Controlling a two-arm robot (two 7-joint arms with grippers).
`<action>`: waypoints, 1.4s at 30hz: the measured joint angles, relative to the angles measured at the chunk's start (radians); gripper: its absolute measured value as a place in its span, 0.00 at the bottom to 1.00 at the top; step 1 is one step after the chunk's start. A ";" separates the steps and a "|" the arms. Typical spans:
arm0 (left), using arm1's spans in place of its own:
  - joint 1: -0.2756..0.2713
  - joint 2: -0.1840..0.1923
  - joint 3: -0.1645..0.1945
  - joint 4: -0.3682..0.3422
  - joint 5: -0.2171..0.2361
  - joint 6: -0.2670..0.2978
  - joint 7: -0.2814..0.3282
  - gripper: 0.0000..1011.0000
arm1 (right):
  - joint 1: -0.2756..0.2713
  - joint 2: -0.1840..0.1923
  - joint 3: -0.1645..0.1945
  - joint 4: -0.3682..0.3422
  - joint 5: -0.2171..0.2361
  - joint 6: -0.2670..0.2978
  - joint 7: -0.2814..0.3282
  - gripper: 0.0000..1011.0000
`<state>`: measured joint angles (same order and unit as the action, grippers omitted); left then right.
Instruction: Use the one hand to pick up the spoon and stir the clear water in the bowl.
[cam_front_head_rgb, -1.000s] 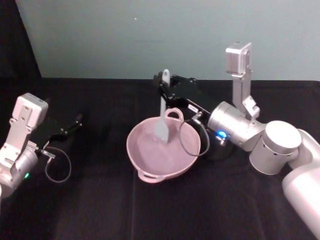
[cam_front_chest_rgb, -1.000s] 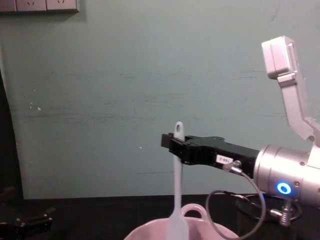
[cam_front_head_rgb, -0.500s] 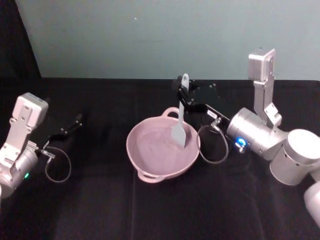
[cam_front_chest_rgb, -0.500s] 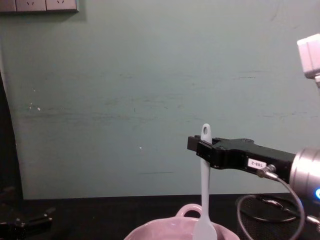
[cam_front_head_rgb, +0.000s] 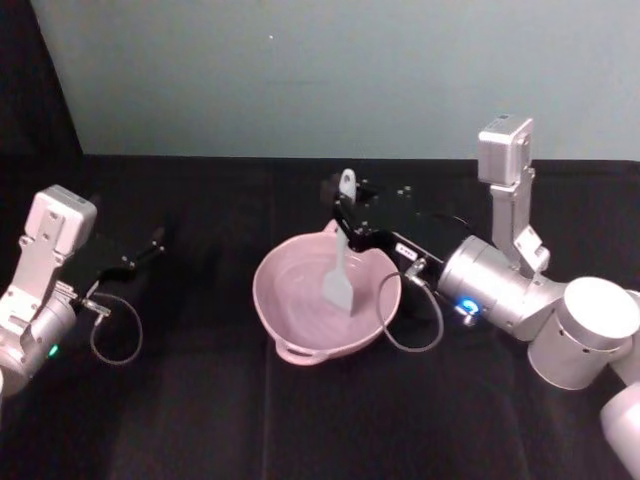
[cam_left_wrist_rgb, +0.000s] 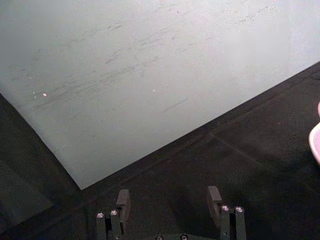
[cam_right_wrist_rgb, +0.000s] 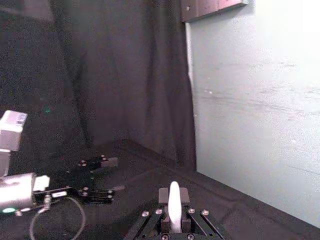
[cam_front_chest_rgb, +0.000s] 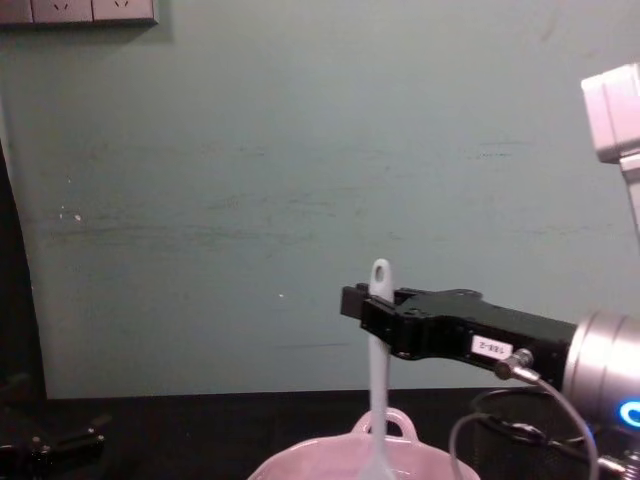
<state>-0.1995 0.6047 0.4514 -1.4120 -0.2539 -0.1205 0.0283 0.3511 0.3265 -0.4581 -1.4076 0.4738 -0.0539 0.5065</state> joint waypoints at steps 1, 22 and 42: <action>0.000 0.000 0.000 0.000 0.000 0.000 0.000 1.00 | 0.003 -0.005 -0.006 0.000 -0.001 0.000 0.004 0.11; 0.000 0.000 0.000 0.000 0.000 0.000 0.000 1.00 | 0.128 -0.112 -0.051 0.167 -0.031 -0.023 0.014 0.11; 0.000 0.000 0.000 0.000 0.000 0.000 0.000 1.00 | 0.074 -0.036 0.019 0.092 -0.024 0.003 -0.009 0.11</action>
<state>-0.1995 0.6047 0.4514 -1.4120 -0.2539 -0.1206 0.0283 0.4254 0.2907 -0.4389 -1.3160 0.4501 -0.0514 0.4970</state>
